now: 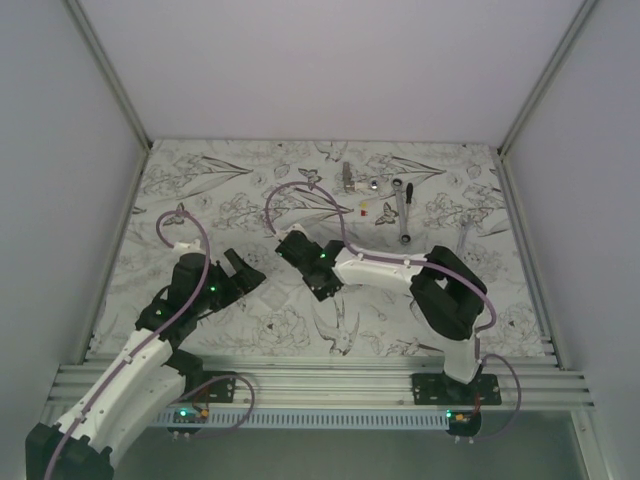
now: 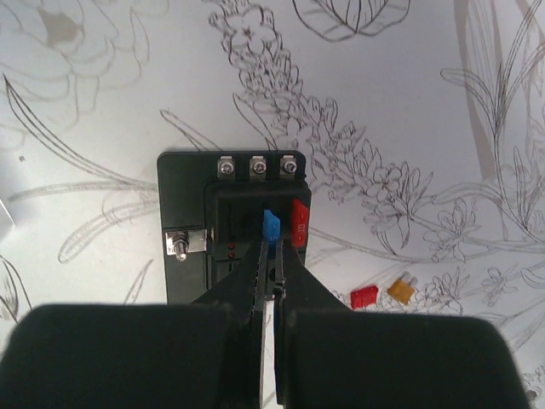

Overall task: Snap on the fuse box
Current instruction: Install the fuse at the fuse box base.

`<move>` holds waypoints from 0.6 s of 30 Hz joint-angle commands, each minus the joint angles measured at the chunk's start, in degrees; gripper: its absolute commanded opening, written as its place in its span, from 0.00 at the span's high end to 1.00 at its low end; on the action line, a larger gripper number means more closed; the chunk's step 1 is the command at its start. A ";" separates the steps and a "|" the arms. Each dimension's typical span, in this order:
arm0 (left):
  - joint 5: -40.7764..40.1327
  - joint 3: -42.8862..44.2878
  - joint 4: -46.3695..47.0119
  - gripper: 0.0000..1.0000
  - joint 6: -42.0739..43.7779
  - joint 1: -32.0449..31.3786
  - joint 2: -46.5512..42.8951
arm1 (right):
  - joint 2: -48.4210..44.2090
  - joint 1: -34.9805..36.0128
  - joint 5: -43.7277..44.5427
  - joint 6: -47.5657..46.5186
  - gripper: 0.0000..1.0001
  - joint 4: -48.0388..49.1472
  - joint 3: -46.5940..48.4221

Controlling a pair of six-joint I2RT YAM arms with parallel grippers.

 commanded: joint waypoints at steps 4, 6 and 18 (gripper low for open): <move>0.83 -0.77 -1.25 0.00 -0.71 0.43 -0.71 | -4.93 0.48 -0.07 -0.51 1.00 0.08 -1.42; 0.97 -0.75 -1.31 0.00 -0.72 0.42 -0.72 | -4.53 0.39 0.68 0.63 1.00 0.09 -0.97; 1.05 -0.90 -1.30 0.00 -0.79 0.44 -1.19 | -0.57 0.26 0.42 4.41 1.00 -0.92 0.95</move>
